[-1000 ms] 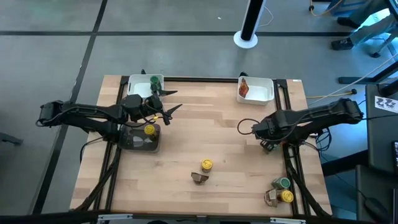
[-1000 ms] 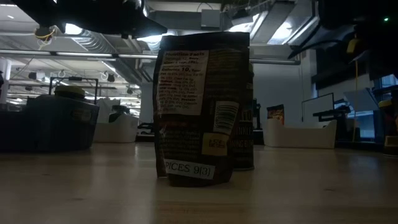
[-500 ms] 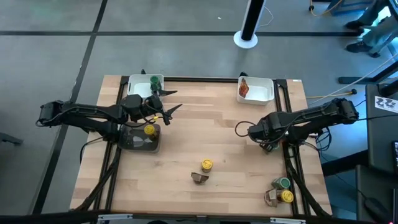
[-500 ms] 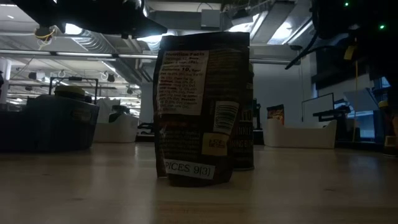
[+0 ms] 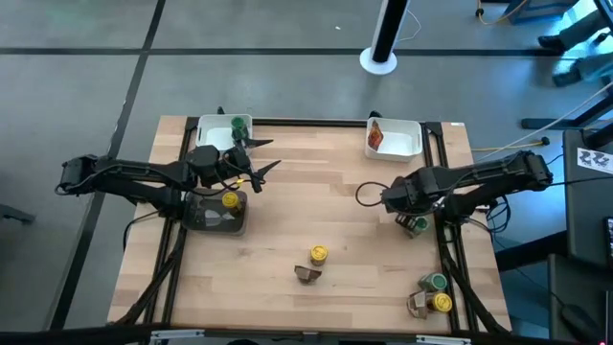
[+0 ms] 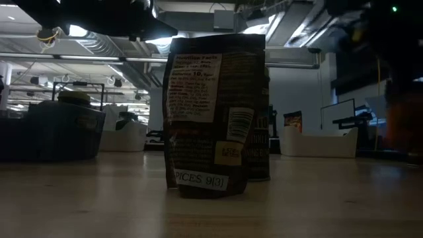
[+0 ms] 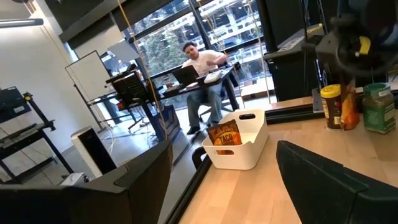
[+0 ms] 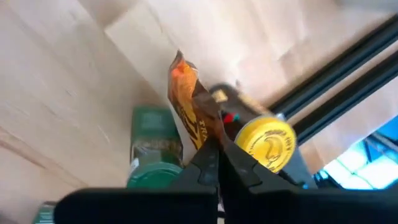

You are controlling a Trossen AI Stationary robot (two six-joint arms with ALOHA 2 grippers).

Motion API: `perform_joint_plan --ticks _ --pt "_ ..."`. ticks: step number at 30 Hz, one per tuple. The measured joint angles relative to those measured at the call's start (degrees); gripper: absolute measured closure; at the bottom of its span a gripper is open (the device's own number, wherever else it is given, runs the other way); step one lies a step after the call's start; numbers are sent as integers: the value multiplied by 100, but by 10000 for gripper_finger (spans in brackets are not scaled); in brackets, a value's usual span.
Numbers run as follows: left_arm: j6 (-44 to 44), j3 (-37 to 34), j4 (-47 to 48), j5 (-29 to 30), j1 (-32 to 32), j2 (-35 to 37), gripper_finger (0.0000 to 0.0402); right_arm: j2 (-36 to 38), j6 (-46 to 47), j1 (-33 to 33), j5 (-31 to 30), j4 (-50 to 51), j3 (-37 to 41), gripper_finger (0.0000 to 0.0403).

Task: Sort spices by type
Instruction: Put the orange seasoning pack into the top right white bin

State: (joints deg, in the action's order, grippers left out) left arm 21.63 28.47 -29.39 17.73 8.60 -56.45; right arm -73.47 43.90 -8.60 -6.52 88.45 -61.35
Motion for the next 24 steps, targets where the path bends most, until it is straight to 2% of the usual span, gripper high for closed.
perform_joint_plan --ticks 12,19,24 --pt "0 0 0 -1 0 0 126 2 77 121 -1660 157 -1254 402" --pt "-2 0 -2 -1 0 0 126 2 -374 843 -2398 151 -1447 402" --pt "0 0 -2 -1 0 0 126 2 -711 1613 -2494 121 -1448 402"
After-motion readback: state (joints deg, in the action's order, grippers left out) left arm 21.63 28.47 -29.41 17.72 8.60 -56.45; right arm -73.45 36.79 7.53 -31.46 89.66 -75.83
